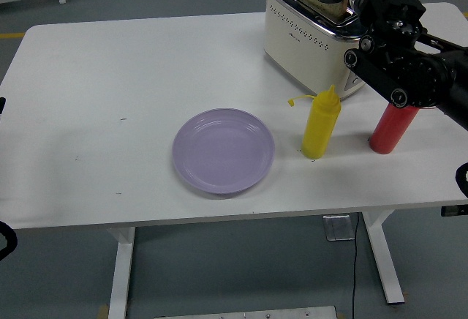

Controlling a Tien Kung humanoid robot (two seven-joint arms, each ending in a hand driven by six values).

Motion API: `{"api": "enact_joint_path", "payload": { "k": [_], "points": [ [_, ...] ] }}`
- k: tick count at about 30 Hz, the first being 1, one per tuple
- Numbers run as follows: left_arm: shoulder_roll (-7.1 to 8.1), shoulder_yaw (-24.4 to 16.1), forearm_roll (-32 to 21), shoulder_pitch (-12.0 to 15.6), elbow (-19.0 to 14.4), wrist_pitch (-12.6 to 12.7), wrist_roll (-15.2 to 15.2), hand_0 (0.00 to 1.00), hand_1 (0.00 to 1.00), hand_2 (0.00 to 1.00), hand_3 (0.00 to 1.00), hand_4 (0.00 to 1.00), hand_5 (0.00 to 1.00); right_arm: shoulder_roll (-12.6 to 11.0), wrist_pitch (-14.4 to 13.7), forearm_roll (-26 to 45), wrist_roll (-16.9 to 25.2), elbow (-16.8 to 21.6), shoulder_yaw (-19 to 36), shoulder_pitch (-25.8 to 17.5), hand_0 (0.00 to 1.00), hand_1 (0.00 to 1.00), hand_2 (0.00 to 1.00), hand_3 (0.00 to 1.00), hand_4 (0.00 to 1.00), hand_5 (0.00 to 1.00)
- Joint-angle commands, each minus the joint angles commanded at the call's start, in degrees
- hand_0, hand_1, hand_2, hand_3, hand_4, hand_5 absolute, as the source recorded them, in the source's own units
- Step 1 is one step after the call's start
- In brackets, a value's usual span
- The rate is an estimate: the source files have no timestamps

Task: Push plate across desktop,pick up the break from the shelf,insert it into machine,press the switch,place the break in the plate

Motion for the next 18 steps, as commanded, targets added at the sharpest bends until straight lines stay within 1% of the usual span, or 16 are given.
{"api": "enact_joint_path", "payload": {
  "k": [4,5,9,11,12,14,18],
  "points": [
    [0.03,0.0,0.0,0.1,0.0,0.0,0.0,0.834,0.879,0.936,0.796,0.626,0.998,-1.3,-2.6,-2.7,0.1,2.8,2.6,-0.5,0.197,0.346,0.438,0.532,0.309,0.111],
    [0.04,0.1,0.0,0.1,0.0,0.0,0.0,0.836,0.88,0.934,0.794,0.627,0.998,-1.7,-3.5,-3.8,0.1,3.9,3.7,-0.6,0.205,0.337,0.429,0.524,0.29,0.102],
    [0.08,0.2,0.0,0.2,0.0,0.0,0.0,0.836,0.88,0.934,0.794,0.627,0.998,-3.7,-6.4,-7.1,0.3,8.3,7.9,-0.9,0.205,0.337,0.429,0.524,0.29,0.102],
    [0.09,0.3,0.0,0.3,0.0,0.0,0.0,0.837,0.879,0.934,0.794,0.628,0.998,-4.3,-7.1,-7.8,0.4,10.1,9.1,-1.0,0.206,0.33,0.424,0.517,0.28,0.099],
    [0.1,0.3,0.0,0.3,0.0,0.0,0.0,0.837,0.879,0.934,0.794,0.628,0.998,-4.9,-7.6,-8.0,0.3,11.5,10.0,-1.2,0.206,0.33,0.424,0.517,0.28,0.099],
    [0.12,0.3,0.0,0.3,-0.1,0.0,0.0,0.837,0.879,0.934,0.794,0.628,0.998,-6.2,-8.1,-8.0,0.1,14.2,11.5,-1.6,0.206,0.33,0.424,0.517,0.28,0.099],
    [0.19,0.2,0.0,0.4,-0.1,0.1,0.0,0.837,0.88,0.934,0.794,0.627,0.998,-9.0,-7.2,-6.2,-0.7,19.7,13.0,-1.9,0.204,0.328,0.421,0.514,0.266,0.105]
  ]
}}
